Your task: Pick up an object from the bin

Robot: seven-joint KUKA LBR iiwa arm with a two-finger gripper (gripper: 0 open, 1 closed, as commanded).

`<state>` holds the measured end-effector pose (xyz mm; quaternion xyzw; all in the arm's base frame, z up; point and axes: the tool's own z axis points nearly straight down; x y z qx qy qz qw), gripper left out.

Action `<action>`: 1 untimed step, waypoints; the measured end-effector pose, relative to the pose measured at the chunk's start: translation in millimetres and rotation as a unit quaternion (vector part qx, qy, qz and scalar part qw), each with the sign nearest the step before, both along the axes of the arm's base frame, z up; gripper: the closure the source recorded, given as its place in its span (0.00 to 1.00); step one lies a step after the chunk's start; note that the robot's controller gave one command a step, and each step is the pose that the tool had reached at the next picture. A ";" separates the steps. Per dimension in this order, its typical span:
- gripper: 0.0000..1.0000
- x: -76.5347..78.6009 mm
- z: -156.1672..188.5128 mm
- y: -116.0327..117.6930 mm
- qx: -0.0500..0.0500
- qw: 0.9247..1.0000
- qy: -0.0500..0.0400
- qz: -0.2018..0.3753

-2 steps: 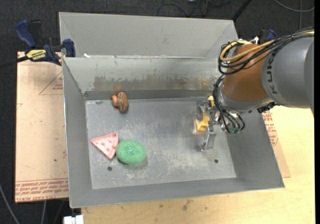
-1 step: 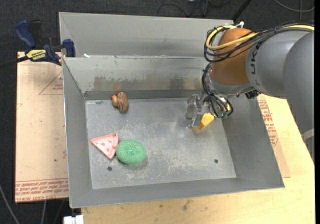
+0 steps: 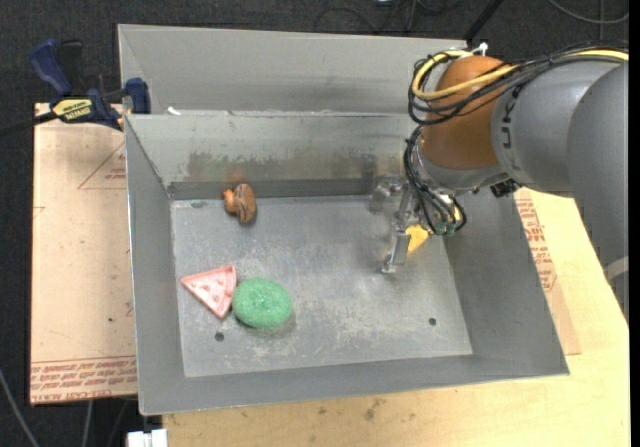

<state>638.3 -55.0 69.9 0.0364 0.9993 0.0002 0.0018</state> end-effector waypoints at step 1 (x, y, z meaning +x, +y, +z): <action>0.00 0.0 0.0 0.0 0.000 1.000 0.000 0.000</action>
Offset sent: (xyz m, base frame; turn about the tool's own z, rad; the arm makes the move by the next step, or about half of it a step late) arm 0.0088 0.0788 0.0058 -0.0657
